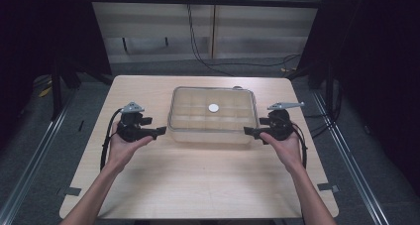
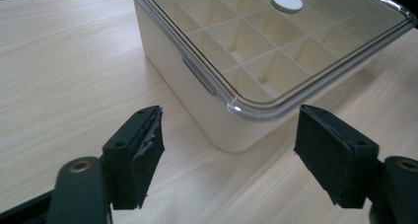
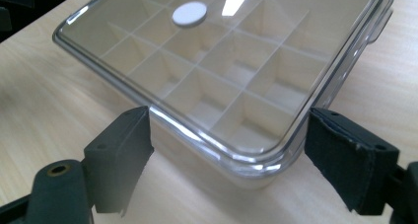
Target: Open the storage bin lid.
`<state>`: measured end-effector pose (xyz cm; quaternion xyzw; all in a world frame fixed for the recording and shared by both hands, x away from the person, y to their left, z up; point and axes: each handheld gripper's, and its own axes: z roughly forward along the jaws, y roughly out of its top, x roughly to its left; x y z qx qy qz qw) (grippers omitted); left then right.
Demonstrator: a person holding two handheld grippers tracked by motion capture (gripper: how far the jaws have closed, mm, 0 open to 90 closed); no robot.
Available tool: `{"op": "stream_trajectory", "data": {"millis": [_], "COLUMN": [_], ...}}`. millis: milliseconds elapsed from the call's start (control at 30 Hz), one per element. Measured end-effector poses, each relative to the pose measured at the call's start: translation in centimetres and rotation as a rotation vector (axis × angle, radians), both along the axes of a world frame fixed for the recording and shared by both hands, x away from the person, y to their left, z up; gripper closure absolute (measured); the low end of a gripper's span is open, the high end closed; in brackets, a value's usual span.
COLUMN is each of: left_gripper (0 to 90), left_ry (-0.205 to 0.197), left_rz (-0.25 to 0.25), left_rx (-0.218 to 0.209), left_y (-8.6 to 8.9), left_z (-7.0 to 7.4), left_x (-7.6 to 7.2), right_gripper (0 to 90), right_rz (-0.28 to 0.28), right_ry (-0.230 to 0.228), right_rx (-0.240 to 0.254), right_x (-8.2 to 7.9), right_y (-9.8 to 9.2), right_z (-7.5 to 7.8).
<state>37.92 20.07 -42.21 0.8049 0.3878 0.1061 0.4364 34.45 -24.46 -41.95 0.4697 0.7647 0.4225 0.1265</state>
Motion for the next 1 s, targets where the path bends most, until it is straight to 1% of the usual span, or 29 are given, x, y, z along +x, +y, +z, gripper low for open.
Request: {"op": "stream_trajectory", "data": {"millis": [67,133,200,233,267,300,333,367,400,433,467,533,567,600,633,667,700,767,833,867,933,967,1000], "left_gripper": [24.7,24.3,23.9,23.4,23.4,23.1,23.0,23.1,23.2,23.2,23.2,24.2,24.4,25.5,26.4,26.7,27.3,26.5,25.4,25.4,24.5,24.5,23.8], "left_ry": [0.001,-0.002,-0.001,-0.001,0.009,0.006,0.007,0.009,0.009,0.003,-0.004,-0.006,-0.009,-0.012,-0.019,-0.017,-0.005,0.007,0.012,0.019,0.021,0.036,0.049], "left_rz": [0.003,0.014,0.007,0.003,0.005,-0.002,-0.005,0.000,-0.002,-0.007,-0.008,-0.012,-0.012,-0.005,0.001,0.005,0.009,0.010,0.008,0.006,0.004,0.004,0.004], "left_rx": [0.004,0.002,0.016,0.009,0.013,0.013,0.009,-0.007,-0.004,0.002,0.001,-0.002,-0.002,-0.007,-0.004,-0.008,-0.005,0.012,0.007,0.020,0.017,0.005,0.005], "left_y": [-0.2,-0.5,-0.8,-0.9,-1.1,-1.1,-1.2,-1.4,-1.5,-1.7,-1.9,-2.1,-2.3,-2.5,-2.6,-2.7,-2.7,-2.8,-2.8,-2.9,-2.9,-2.8,-2.9], "left_z": [0.3,0.5,0.6,0.5,0.5,0.5,0.5,0.6,0.7,0.9,1.0,1.5,1.6,1.7,1.7,1.5,1.3,0.6,0.3,0.1,0.0,-0.3,-0.6], "left_x": [0.5,0.8,1.2,1.4,1.7,1.9,2.0,2.2,2.4,2.6,2.8,3.1,3.3,3.4,3.5,3.7,3.8,3.9,3.8,3.8,3.9,4.1,4.3], "right_gripper": [18.0,17.9,17.7,17.5,17.5,17.5,17.5,17.5,17.4,17.4,17.3,17.6,17.6,17.6,17.8,17.8,17.9,17.8,17.8,17.8,17.8,17.9,17.8], "right_rz": [-0.003,-0.009,-0.004,0.001,0.000,-0.010,-0.014,-0.017,-0.020,-0.025,-0.028,-0.031,-0.030,-0.036,-0.038,-0.041,-0.045,-0.063,-0.065,-0.074,-0.072,-0.067,-0.073], "right_ry": [0.000,0.000,0.001,0.002,0.008,0.008,0.012,0.014,0.016,0.020,0.019,0.022,0.021,0.012,0.012,0.023,0.039,0.055,0.062,0.068,0.071,0.075,0.080], "right_rx": [0.010,0.003,0.007,0.017,0.034,0.042,0.040,0.039,0.040,0.037,0.032,0.026,0.009,-0.031,-0.067,-0.084,-0.085,-0.085,-0.064,-0.059,-0.053,-0.049,-0.063], "right_x": [0.5,1.0,1.4,1.6,1.8,2.0,2.2,2.4,2.6,2.9,3.1,3.6,3.9,4.1,4.4,4.8,5.2,5.5,5.8,5.8,5.9,6.0,6.2], "right_y": [-0.1,-0.1,-0.2,-0.2,-0.2,-0.2,-0.2,-0.1,-0.1,-0.1,0.0,0.1,0.2,0.4,0.5,0.5,0.4,0.3,0.1,0.0,0.0,0.0,0.0], "right_z": [0.3,0.5,0.6,0.7,0.7,0.7,0.6,0.6,0.6,0.7,0.8,1.1,1.2,1.3,1.2,1.0,0.7,0.2,-0.2,-0.3,-0.5,-0.6,-0.9]}}
